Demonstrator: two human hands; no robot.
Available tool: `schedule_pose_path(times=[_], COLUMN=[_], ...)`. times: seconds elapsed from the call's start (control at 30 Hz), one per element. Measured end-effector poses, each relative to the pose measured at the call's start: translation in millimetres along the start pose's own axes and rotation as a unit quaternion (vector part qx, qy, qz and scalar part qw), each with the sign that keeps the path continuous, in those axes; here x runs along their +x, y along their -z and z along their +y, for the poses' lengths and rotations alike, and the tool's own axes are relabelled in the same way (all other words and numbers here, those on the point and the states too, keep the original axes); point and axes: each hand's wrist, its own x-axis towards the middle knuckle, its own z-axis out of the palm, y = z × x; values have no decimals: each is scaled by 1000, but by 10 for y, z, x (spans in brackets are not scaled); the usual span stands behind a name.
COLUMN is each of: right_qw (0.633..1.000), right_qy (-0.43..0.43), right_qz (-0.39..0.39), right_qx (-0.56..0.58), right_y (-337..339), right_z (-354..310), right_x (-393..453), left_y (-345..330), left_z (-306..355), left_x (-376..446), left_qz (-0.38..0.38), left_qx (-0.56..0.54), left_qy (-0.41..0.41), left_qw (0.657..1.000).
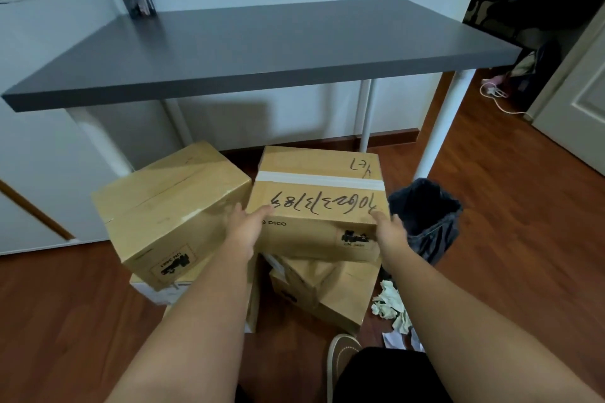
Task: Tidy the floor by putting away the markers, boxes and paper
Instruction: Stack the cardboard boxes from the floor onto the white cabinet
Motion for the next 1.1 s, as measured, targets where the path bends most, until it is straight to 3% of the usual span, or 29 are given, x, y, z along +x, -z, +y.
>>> schedule_pose_path(times=[0.1, 0.2, 0.4, 0.77, 1.1], right_qw=[988, 982, 966, 951, 942], right_qy=[-39, -33, 22, 146, 219], right_qz=[151, 180, 157, 108, -56], right_qx=[-19, 52, 206, 250, 248], right_y=[47, 132, 264, 358, -57], right_z=[-103, -183, -321, -1050, -1463], right_x=[-61, -160, -482, -1520, -2466], left_y=[-107, -155, -39, 496, 1616], left_z=[22, 106, 373, 1001, 1392], left_x=[-128, -265, -633, -1286, -1965], left_qz=[-12, -28, -70, -35, 49], left_qx=[-30, -71, -79, -137, -175], left_qy=[-17, -15, -27, -136, -235], left_qw=[999, 997, 994, 981, 955])
